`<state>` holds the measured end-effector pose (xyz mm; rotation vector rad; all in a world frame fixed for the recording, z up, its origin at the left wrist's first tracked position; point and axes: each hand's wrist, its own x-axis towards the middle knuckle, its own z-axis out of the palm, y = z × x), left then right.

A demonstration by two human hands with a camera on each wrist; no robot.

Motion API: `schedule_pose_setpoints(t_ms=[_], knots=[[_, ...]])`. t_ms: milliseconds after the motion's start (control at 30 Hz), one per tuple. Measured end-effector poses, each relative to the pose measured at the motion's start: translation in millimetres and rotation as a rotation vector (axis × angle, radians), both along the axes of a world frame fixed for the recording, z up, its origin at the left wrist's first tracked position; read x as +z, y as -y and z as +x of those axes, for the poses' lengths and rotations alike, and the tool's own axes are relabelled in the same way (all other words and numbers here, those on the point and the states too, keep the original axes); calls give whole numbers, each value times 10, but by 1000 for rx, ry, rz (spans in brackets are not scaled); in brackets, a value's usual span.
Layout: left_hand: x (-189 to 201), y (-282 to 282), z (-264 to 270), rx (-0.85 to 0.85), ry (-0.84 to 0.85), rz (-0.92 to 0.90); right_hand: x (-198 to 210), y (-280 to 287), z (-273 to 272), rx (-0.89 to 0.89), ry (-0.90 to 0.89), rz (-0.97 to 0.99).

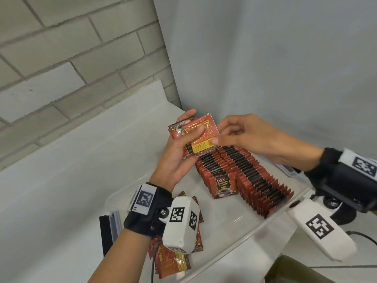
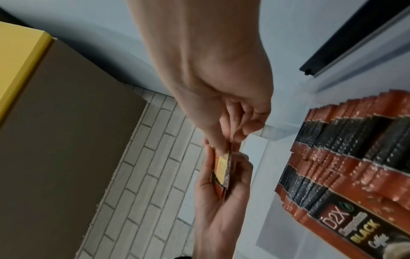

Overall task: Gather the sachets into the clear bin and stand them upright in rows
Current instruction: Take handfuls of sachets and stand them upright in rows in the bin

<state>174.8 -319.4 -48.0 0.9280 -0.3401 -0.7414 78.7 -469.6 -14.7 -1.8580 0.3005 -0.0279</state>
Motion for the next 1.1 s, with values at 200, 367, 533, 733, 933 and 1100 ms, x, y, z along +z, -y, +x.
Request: schedule_pose_setpoints(t_ms=[200,367,533,733,933,1100], knots=[[39,17,0,-13,-70,77,44,34,-6,-61,194,31],[50,25,-4,-61,-119,33,56,21,-18,-76,362,42],[16,19,-45,-155,-87,11,4,-6,-28,-57,366,-25],[6,11,-19,-137,-30,-9,4,0,-40,-38,320,-24],[10,2,-11,-44,0,-53,-10,-113,-63,-77,65,261],[7,10,-30,2,10,-63,-95,-149,-62,-68,-86,151]])
